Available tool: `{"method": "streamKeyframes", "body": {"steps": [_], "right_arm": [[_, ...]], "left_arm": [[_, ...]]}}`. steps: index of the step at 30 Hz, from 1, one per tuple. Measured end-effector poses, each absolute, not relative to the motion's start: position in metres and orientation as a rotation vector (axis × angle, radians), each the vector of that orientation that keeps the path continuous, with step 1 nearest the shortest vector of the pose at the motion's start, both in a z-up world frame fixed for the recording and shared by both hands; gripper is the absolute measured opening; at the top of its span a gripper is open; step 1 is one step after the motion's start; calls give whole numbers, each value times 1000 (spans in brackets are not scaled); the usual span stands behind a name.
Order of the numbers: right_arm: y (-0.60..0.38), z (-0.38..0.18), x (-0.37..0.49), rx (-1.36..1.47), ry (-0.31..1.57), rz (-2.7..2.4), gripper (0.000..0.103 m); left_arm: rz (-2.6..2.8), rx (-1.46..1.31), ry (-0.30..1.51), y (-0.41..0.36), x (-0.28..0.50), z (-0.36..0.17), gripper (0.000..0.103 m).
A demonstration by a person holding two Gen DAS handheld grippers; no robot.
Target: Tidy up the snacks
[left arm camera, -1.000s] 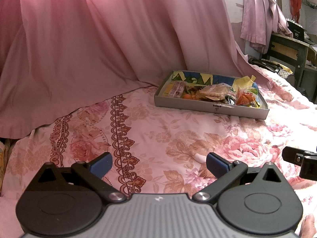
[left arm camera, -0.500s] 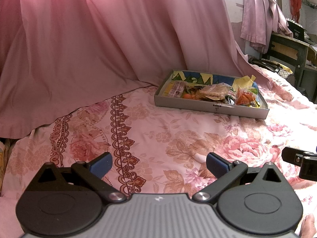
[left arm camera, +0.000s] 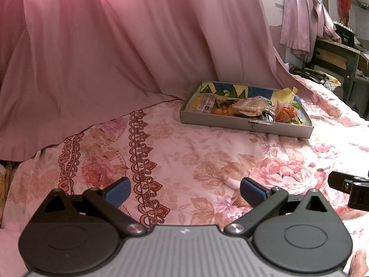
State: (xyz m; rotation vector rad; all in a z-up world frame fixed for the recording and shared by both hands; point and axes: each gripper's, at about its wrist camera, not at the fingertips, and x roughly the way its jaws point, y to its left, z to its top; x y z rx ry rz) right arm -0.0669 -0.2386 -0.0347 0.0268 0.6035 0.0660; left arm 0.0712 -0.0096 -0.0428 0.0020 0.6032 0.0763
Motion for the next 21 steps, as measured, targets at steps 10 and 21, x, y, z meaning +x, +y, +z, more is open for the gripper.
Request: {"method": "streamKeyframes", "body": {"steps": [10,21], "right_arm": [[-239,-35,-67,25,605,65,102],[-238,-35,-66,25,606,64,102]], "left_arm": [[90,22,640,-13,71,-44,103],[70,29,639,-12,70,-43,103]]}}
